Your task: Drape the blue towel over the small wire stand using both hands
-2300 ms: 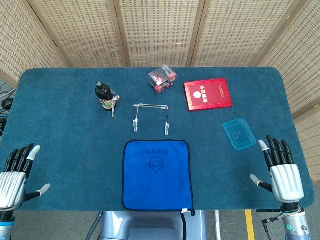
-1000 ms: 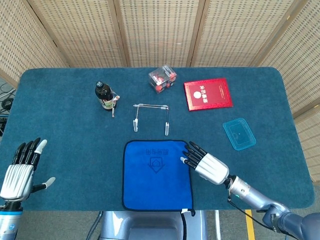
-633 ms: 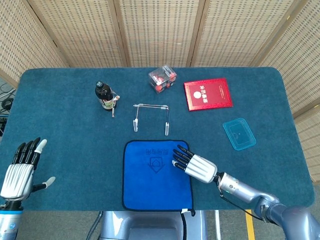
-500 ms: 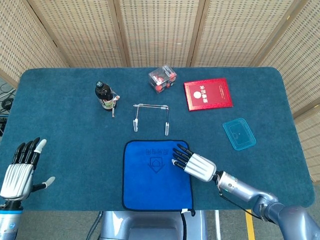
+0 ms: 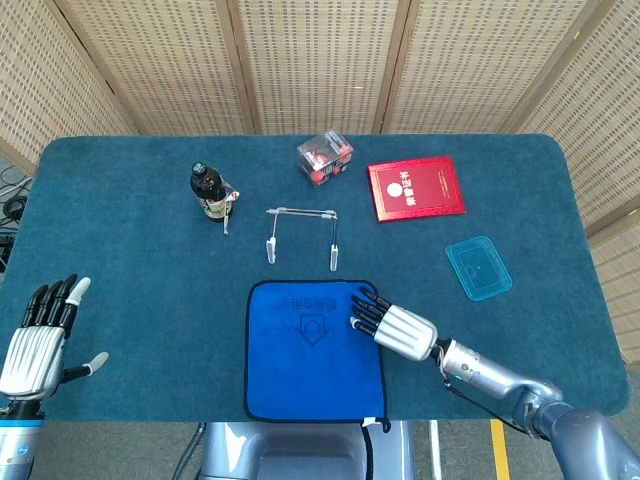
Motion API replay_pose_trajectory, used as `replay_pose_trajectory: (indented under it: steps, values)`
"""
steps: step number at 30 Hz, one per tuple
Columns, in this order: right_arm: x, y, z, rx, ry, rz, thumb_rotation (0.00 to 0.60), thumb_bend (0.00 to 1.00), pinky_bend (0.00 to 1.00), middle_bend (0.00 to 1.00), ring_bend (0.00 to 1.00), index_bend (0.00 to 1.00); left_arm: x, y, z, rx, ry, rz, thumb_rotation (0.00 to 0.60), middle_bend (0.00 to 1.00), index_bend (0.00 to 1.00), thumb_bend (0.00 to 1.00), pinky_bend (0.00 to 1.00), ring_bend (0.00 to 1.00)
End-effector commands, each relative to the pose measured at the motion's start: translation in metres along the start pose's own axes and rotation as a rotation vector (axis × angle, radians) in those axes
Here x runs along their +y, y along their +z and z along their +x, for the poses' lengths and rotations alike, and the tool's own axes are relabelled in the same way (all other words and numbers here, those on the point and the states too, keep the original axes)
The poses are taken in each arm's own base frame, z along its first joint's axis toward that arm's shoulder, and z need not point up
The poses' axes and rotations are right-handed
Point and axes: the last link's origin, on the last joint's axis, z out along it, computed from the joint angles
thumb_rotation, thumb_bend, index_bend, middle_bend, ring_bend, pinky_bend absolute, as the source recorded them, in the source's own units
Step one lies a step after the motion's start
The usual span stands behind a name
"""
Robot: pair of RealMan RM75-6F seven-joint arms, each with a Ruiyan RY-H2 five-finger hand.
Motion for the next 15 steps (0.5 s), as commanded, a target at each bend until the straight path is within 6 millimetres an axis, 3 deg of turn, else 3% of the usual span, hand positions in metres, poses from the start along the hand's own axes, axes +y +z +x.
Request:
replay_pose_trajectory:
  steps: [1, 15]
  values:
    - [-0.001, 0.000, -0.001, 0.001, 0.003, 0.001, 0.600, 0.00, 0.07, 0.20, 0.05, 0.21, 0.000, 0.000, 0.000, 0.000, -0.001, 0.000, 0.600, 0.00, 0.00, 0.00, 0.00, 0.00]
    - [-0.018, 0.015, 0.001, 0.029, 0.034, 0.026, 0.600, 0.00, 0.07, 0.21, 0.06, 0.21, -0.001, -0.001, 0.000, 0.000, -0.002, 0.005, 0.600, 0.00, 0.00, 0.00, 0.00, 0.00]
